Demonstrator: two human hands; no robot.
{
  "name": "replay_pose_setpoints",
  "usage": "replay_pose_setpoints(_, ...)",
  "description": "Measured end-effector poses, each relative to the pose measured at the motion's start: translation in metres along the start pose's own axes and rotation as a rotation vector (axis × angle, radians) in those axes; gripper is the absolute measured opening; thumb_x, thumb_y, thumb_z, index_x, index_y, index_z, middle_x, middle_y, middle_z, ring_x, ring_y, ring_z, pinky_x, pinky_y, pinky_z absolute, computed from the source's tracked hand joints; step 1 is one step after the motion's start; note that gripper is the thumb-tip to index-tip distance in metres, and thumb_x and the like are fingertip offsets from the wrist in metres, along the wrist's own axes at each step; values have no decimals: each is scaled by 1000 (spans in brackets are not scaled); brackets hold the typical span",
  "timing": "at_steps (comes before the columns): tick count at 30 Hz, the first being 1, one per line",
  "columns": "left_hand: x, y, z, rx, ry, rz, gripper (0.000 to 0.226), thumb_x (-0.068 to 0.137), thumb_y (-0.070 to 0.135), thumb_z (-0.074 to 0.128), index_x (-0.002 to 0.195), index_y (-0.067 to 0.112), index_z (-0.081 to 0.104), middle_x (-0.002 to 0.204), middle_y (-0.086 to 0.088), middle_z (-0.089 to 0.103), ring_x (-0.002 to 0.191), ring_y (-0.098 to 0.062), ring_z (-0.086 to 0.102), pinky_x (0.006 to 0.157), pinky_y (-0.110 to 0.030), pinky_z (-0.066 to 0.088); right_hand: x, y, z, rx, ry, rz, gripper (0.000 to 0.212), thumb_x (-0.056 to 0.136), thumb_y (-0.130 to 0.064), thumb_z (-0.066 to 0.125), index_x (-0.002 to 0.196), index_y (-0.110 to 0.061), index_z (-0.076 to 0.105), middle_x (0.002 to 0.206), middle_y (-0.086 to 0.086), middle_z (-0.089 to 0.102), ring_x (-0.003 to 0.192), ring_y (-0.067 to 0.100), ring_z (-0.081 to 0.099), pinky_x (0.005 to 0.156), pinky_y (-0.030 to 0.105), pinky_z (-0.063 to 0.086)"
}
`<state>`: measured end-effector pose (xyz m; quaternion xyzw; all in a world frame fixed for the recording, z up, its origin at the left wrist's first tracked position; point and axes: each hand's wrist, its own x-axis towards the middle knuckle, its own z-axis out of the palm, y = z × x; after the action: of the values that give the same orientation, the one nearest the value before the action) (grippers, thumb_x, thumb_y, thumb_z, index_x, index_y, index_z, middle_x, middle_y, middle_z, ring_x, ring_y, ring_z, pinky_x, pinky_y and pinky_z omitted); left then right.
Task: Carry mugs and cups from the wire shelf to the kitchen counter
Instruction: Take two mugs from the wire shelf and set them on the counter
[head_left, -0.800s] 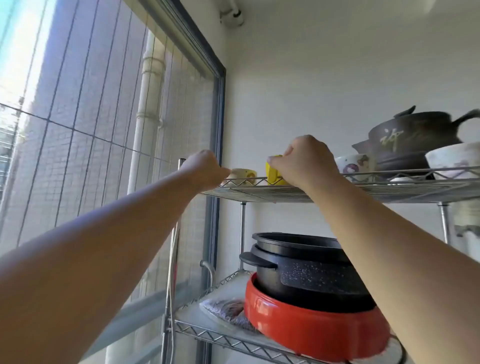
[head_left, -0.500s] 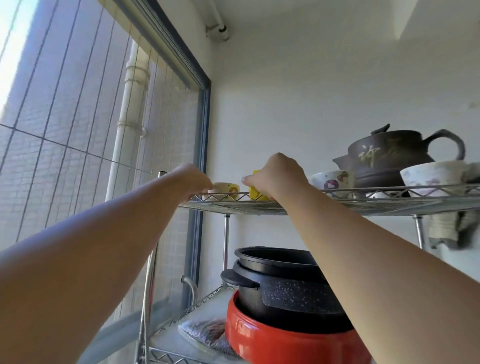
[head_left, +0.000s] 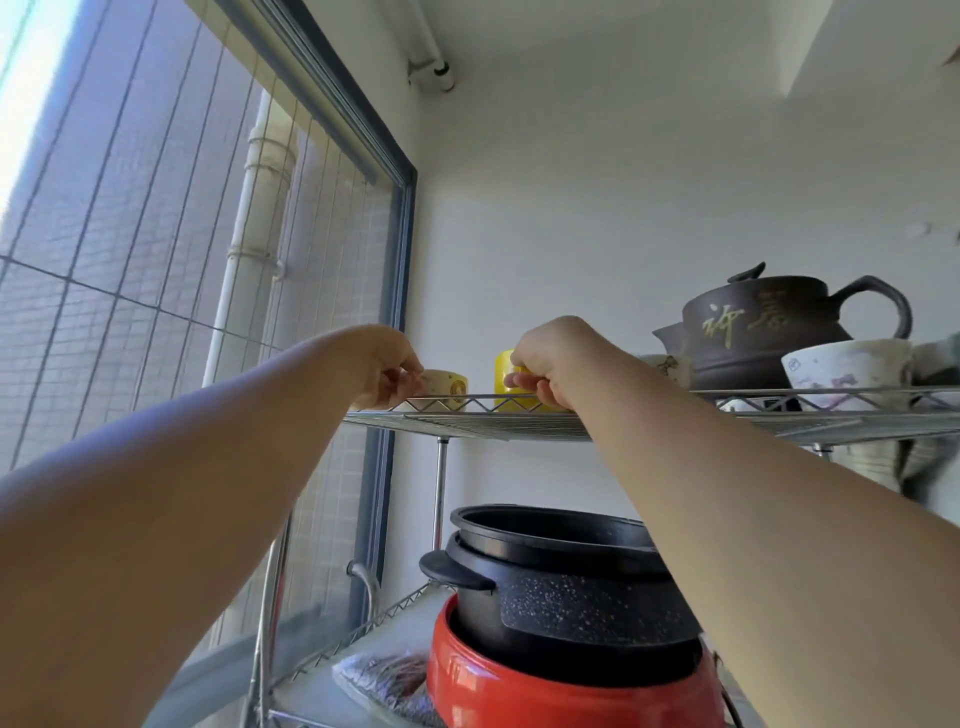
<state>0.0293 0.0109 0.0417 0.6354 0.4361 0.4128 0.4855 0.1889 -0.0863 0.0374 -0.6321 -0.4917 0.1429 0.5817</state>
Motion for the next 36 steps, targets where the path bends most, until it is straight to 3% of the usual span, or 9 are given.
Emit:
replay_pose_setpoints(6,2,3,-4,-82,35,-21,22,98,9,48,102,-11,56,53,-8,52,28,-7,40,25,-16,36,-5,0,-17,240,-225,211,35,101,-14,45,68,-2,48,67,1,61,30,2,42,22,13,17)
replay_pose_setpoints(10,2,0,1,-115,121,40,21,99,7,46,110,-9,54,66,-11,53,29,-6,41,29,-15,42,-1,1,-23,365,-299,289,57,101,-12,42,48,3,57,70,-4,57,47,0,36,26,11,15)
replay_pose_setpoints(15,-6,-4,0,-242,140,113,17,99,5,43,99,-8,53,75,-20,60,29,-5,41,32,-15,43,-9,3,-25,513,-236,218,30,95,-11,46,66,-5,47,65,1,51,22,6,38,24,11,18)
replay_pose_setpoints(21,-27,-2,-9,-418,195,211,20,100,7,42,97,-8,54,67,-16,59,44,-5,42,35,-14,46,-22,5,-28,531,-120,93,30,93,-22,38,63,-17,39,58,-4,34,42,10,23,30,9,18)
replay_pose_setpoints(24,-42,-1,-15,-451,241,283,20,99,7,43,96,-8,56,67,-16,61,45,-5,43,36,-15,46,-28,8,-27,565,-46,30,42,91,-52,50,67,-19,39,58,-2,31,43,11,20,32,10,19)
replay_pose_setpoints(26,-54,-2,-22,-480,258,324,18,98,8,46,97,-6,58,65,-13,62,45,-5,45,38,-16,46,-30,10,-27,608,25,-8,42,87,-52,58,67,-19,41,59,-2,31,44,12,23,30,9,22)
replay_pose_setpoints(29,-73,-6,-34,-524,251,378,19,97,9,49,101,-6,58,53,-4,59,46,-6,45,38,-18,47,-40,11,-26,740,114,-70,32,83,-34,64,63,-17,45,54,-1,38,42,12,33,33,11,29)
replay_pose_setpoints(32,-96,-20,-42,-548,224,408,16,97,9,49,97,-5,58,50,-2,57,42,-6,47,36,-19,46,-57,16,-26,843,79,-149,30,82,-28,62,58,-16,49,40,-3,49,40,11,43,38,15,38)
replay_pose_setpoints(36,-132,-63,-47,-552,183,426,15,96,6,49,85,1,57,60,-3,55,43,-6,50,39,-19,46,-96,40,-25,871,-18,-172,33,85,-28,59,56,-15,50,46,0,63,41,11,59,48,19,52)
